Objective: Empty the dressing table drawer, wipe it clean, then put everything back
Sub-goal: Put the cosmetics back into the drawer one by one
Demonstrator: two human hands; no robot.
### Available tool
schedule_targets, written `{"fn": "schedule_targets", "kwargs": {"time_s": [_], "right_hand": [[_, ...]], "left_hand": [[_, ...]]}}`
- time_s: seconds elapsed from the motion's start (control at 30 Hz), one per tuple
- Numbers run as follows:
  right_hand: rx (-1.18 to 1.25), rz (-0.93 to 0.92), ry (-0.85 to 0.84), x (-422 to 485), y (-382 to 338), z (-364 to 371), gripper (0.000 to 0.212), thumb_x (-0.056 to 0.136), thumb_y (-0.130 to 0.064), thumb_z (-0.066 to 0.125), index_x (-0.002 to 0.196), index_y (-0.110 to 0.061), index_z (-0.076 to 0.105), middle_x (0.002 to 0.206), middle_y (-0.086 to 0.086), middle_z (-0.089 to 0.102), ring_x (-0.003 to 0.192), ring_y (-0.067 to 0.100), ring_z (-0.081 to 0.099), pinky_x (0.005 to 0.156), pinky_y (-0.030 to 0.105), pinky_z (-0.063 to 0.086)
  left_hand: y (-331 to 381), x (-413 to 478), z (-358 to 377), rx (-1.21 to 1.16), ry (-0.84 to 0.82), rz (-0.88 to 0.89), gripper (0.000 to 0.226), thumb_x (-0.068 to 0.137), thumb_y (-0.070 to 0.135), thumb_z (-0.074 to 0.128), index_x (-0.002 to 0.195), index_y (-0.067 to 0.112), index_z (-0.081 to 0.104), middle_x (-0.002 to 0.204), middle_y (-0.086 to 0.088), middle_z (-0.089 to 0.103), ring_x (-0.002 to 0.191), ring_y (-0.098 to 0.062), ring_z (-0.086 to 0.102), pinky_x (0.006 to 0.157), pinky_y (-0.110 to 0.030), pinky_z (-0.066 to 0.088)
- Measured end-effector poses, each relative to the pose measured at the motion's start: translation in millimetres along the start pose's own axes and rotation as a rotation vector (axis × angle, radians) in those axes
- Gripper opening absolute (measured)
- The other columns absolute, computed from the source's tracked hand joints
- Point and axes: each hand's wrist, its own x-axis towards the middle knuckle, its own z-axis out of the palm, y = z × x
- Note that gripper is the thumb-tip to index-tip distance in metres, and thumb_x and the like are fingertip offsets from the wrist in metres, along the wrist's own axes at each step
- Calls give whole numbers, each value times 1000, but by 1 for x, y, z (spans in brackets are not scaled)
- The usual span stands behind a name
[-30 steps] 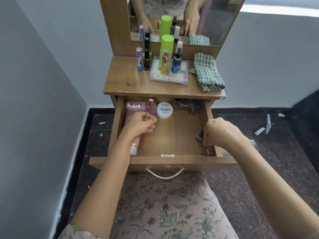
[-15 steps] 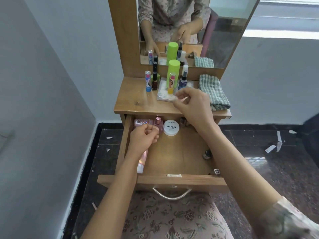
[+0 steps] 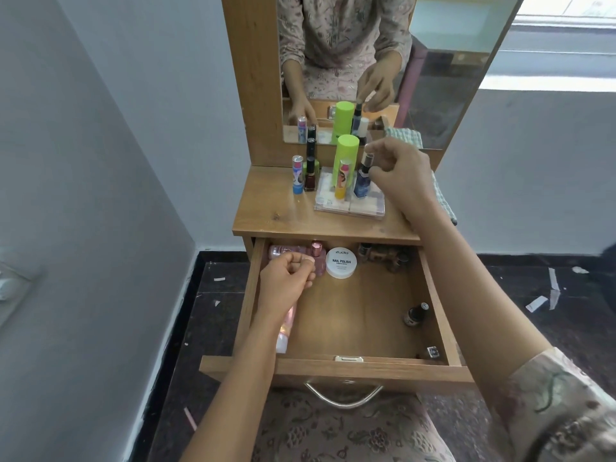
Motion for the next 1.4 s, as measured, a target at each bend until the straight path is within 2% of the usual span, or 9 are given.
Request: {"fn": "schedule_targets", "kwargs": {"time_s": [0.13,0.4,0.5,0.57,0.63,0.83,0.93,1.13,1.4], "right_hand": [[38,-13,-6,0,3,1,30,81,0,59,104,-18,68,94,7,68,82,13,60,61,0,43],[70,-58,42,-2,4,1,15,83,-3,62,96,-9,68,87,12,68,69,7,52,63,3,43],[82,-49,129,-11,1,-7,15,81,-8,63,94,-10,70,82,4,68,64,-1,51,64,3,42],[110,-37,140,-25,-2,-14,13,80,-13,66,92,-14,71,79,-2,68,65,-1,54,64,4,44],[166,-3,63,-47,-4,-16,12,80,-14,70,91,-17,70,80,-2,69,69,4,59,66,9,48],[178,113,-175,-105,6,10,13,77,-12,75,89,-16,74,78,-3,70,71,5,64,68,13,54],[135,111,-255,-111,15,32,15,75,-9,75,89,-16,74,78,-3,70,68,2,62,67,11,51],[-26,52,-403,-105,24,64,21,74,-5,71,92,-15,74,82,3,71,75,11,65,76,27,55],[-151,-22,-447,-100,24,82,22,78,-7,69,98,-15,72,88,6,70,83,21,66,78,37,56]], "left_hand": [[2,-1,0,9,-8,2,12,92,20,61,93,10,67,82,-8,71,74,-10,66,69,-17,56],[1,-1,0,13,-4,2,12,92,19,61,93,9,67,84,-9,71,77,-12,66,71,-19,56],[2,-1,0,5,16,5,12,92,19,61,90,10,67,81,-7,71,77,-13,67,74,-23,57],[3,-2,-2,44,56,14,12,92,20,60,91,11,67,81,-5,72,76,-11,67,68,-15,53],[3,-2,-3,68,108,22,12,92,21,60,92,12,67,82,-5,72,76,-11,68,63,-12,51],[0,1,-5,110,131,7,9,90,21,59,92,15,65,82,-5,71,82,-22,69,79,-39,58],[-2,1,-5,169,108,-7,10,90,21,58,95,15,65,87,-6,70,84,-23,68,78,-39,56],[-4,0,-6,194,100,-32,14,92,22,57,99,15,66,91,-4,70,87,-20,67,79,-36,56],[-5,3,-7,217,101,-27,12,88,17,61,98,15,67,91,-2,71,85,-19,68,72,-28,51]]}}
